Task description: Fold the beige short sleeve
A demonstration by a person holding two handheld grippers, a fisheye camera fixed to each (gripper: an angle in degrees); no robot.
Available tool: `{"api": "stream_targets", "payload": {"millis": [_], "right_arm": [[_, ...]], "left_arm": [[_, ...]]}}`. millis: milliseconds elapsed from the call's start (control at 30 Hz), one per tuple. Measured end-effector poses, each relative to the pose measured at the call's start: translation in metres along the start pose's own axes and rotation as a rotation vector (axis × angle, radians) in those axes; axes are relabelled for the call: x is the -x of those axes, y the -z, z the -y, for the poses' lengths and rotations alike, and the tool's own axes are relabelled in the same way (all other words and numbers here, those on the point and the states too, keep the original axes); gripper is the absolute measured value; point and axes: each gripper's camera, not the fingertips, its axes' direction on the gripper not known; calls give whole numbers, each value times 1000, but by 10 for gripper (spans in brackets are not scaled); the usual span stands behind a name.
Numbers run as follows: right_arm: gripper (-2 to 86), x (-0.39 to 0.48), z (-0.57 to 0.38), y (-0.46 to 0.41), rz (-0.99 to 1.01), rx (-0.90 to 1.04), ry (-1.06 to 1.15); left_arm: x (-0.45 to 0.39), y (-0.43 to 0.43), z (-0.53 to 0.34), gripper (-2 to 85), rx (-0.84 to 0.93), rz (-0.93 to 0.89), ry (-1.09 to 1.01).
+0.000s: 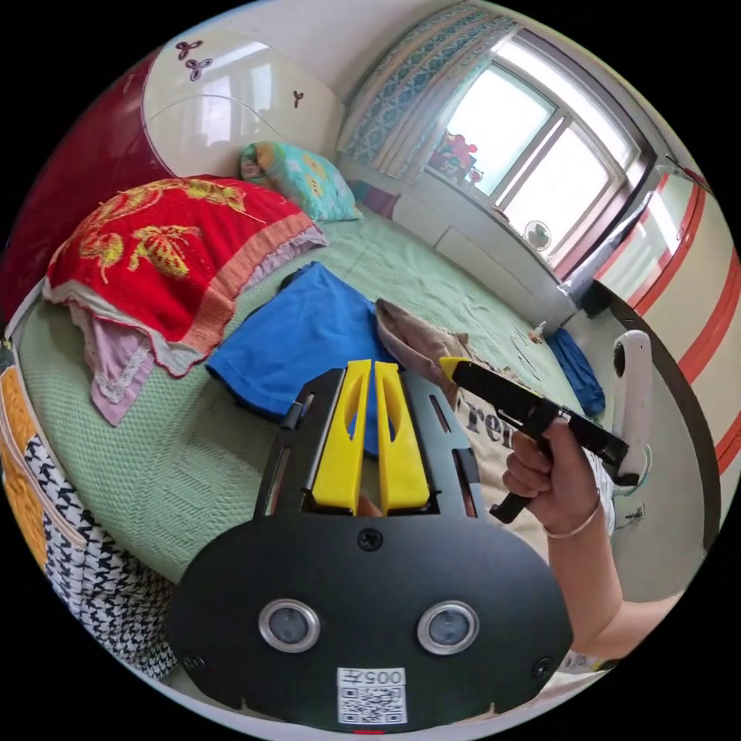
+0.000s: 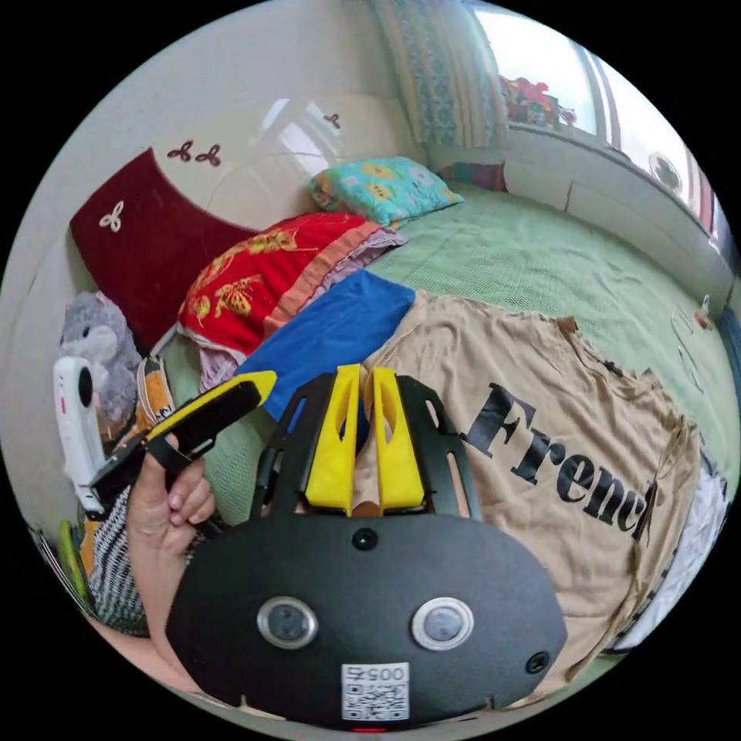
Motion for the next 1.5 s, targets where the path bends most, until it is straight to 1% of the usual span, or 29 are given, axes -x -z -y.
{"api": "stream_targets", "payload": {"millis": [100,167,233,267,300,333,367,433,533,567,633,733,867,933,967,1033,1167,1267,1333,1367,1400,1433,1467,1500], "right_arm": [[-5,-36,-7,2,28,-6,-129],[-3,-55,-11,-12,28,56,-178],[11,-72,-15,-35,10,201,-176],[18,-74,-15,-36,2,217,-170],[36,-76,-14,-30,6,205,-134],[60,-74,-10,-21,-32,194,-104],[65,-72,-6,-16,-61,189,-81],[87,-55,17,1,-141,112,57],[104,-29,69,0,-149,66,220],[107,-23,81,-5,-147,71,251],[106,-4,127,-44,-210,148,355],[102,9,170,-105,-291,272,396],[82,7,200,-159,-388,370,361],[39,-3,213,-162,-499,326,276],[29,-6,216,-157,-497,300,243],[5,-24,225,-117,-337,168,176],[2,-71,233,-71,-277,117,99],[19,-127,240,-61,-293,157,0],[53,-171,242,-71,-279,298,-91],[61,-178,241,-71,-293,322,-104],[66,-187,238,-68,-331,323,-115],[70,-189,233,-59,-325,288,-104],[72,-188,230,-55,-297,277,-92],[79,-184,222,-47,-226,270,-58]], "left_arm": [[-14,-18,6,12,38,-51,-39],[-21,-29,9,16,59,-71,-58],[-27,-41,12,22,85,-73,-74],[-30,-48,14,27,99,-69,-81],[-32,-54,16,32,110,-60,-85],[-32,-57,18,35,112,-53,-86],[-33,-60,20,39,108,-43,-84],[-32,-65,24,44,100,-47,-73],[-31,-76,29,51,102,-46,-58],[-33,-81,30,53,108,-34,-66],[-37,-89,31,56,118,-20,-86],[-42,-105,35,59,137,-8,-117],[-45,-127,40,61,163,-38,-128],[-47,-136,42,61,167,-44,-136],[-48,-142,43,61,173,-42,-141],[-49,-150,44,61,177,-41,-139],[-54,-166,46,60,176,-76,-146],[-59,-179,46,60,182,-69,-157],[-63,-188,46,60,193,-59,-167],[-65,-193,46,61,201,-55,-172],[-68,-199,46,61,206,-55,-178],[-69,-201,46,61,208,-57,-181],[-72,-207,46,63,216,-63,-191],[-74,-212,47,64,225,-70,-200]]}}
